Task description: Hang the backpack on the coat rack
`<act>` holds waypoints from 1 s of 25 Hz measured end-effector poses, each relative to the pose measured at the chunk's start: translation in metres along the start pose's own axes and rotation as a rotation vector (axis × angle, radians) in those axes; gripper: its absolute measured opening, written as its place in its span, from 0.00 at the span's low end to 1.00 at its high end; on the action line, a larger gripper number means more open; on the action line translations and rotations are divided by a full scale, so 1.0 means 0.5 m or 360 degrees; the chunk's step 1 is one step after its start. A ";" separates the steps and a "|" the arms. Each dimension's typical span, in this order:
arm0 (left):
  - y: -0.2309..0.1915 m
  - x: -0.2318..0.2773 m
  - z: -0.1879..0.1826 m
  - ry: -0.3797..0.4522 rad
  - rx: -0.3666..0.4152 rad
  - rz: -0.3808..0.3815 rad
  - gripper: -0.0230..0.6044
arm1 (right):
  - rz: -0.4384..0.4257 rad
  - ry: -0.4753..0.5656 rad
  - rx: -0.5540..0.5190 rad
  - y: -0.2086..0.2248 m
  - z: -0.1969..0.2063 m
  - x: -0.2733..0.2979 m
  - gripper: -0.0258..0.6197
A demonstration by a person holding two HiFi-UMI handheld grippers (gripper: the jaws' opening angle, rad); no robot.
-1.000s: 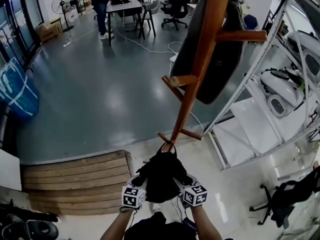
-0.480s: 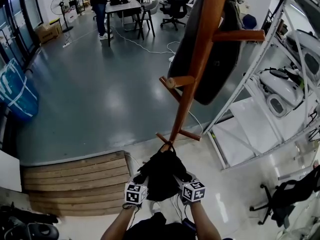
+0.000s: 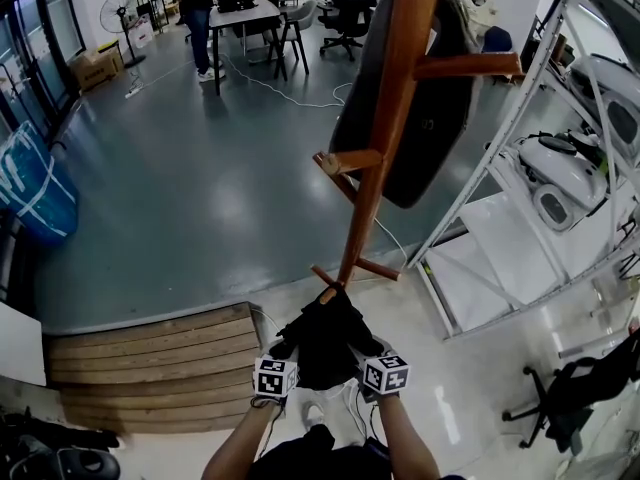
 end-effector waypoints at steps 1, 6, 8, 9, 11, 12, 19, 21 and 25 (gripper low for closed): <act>-0.002 0.005 -0.002 -0.0003 0.0002 -0.0006 0.19 | 0.0007 0.0000 0.0002 0.003 0.000 0.002 0.31; -0.016 0.030 0.003 0.0013 -0.0005 -0.0019 0.19 | 0.0025 0.0007 0.0016 0.017 0.005 0.016 0.32; -0.024 0.033 -0.003 0.0029 -0.0012 -0.0020 0.19 | 0.0028 0.0010 0.0020 0.020 0.004 0.020 0.33; -0.027 0.034 -0.007 0.0032 -0.0011 -0.0022 0.19 | 0.0032 0.0011 0.0021 0.022 0.001 0.023 0.33; -0.032 0.039 -0.012 0.0026 -0.0001 -0.0026 0.19 | 0.0046 0.0009 0.0021 0.026 -0.001 0.027 0.33; -0.033 0.042 -0.013 0.0021 0.0003 -0.0029 0.19 | 0.0054 0.0009 0.0022 0.029 -0.001 0.027 0.33; -0.036 0.046 -0.012 0.0047 -0.0010 -0.0054 0.20 | 0.0054 -0.0004 0.0000 0.034 0.002 0.028 0.35; -0.036 0.046 -0.012 0.0061 -0.0038 -0.0064 0.21 | 0.0049 -0.0016 0.0004 0.036 0.003 0.027 0.36; -0.039 0.044 -0.021 0.0086 -0.0105 -0.0045 0.31 | 0.0031 -0.0035 0.0008 0.034 0.001 0.026 0.38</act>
Point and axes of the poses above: the fingertips, and each gripper's own axes: x forward along the fingers, y to its right, z out of its underside, the point moved 1 cm from there along -x, backward along the fingers, and after that the axes turned 2 degrees about -x, right-handed, at the moved point
